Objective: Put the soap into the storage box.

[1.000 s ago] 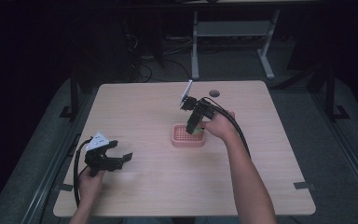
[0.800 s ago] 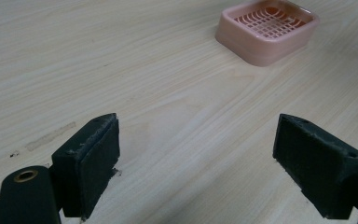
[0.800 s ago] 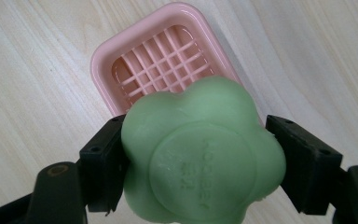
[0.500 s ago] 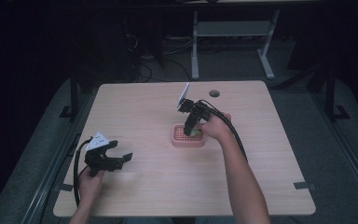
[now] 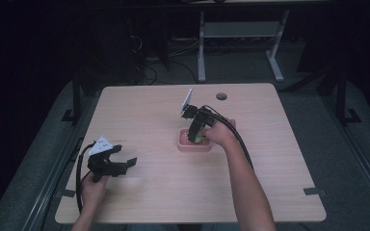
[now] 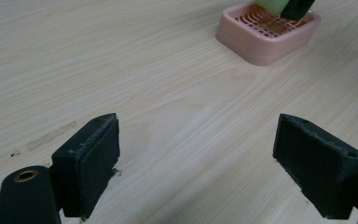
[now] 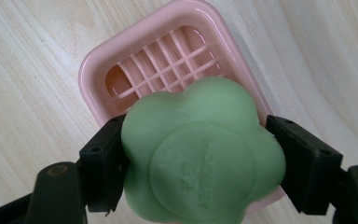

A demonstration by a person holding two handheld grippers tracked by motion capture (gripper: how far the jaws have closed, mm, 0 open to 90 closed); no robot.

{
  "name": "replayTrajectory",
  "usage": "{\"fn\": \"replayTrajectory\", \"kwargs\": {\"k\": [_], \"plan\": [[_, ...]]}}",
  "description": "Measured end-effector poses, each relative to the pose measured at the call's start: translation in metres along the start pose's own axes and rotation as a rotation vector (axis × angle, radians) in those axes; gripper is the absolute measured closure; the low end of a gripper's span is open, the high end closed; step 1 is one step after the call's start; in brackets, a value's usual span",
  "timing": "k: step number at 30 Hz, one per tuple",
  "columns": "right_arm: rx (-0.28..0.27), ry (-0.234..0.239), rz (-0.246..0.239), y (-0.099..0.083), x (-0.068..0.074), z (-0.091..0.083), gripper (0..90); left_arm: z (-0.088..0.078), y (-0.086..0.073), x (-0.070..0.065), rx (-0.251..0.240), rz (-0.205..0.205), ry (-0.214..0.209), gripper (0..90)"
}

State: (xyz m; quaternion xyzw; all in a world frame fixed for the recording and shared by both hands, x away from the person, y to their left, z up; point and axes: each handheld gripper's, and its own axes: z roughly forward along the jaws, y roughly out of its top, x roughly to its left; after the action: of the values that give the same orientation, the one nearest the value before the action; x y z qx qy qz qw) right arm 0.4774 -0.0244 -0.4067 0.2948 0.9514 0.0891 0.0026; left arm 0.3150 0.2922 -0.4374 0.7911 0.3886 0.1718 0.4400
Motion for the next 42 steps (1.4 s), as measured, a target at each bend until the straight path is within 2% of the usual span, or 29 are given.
{"fn": "replayTrajectory", "kwargs": {"k": [22,29,33,42], "plan": [[0.012,-0.006,-0.001,0.0018,0.0022,0.0049,25.7,-0.0002,0.0001,0.0001,-0.001,0.002,0.003,14.4],[0.018,-0.013,-0.019,0.0027,0.0037,0.0070,25.7,0.0005,0.0000,-0.0003,-0.001,-0.004,0.000,14.4],[0.035,-0.018,-0.023,0.0024,0.0045,0.0082,25.7,0.0005,0.0000,-0.0003,-0.001,-0.004,0.000,14.4],[0.036,-0.024,-0.022,0.0027,0.0055,0.0083,25.6,0.0006,0.0000,-0.0008,-0.004,-0.004,-0.001,14.4]]}}
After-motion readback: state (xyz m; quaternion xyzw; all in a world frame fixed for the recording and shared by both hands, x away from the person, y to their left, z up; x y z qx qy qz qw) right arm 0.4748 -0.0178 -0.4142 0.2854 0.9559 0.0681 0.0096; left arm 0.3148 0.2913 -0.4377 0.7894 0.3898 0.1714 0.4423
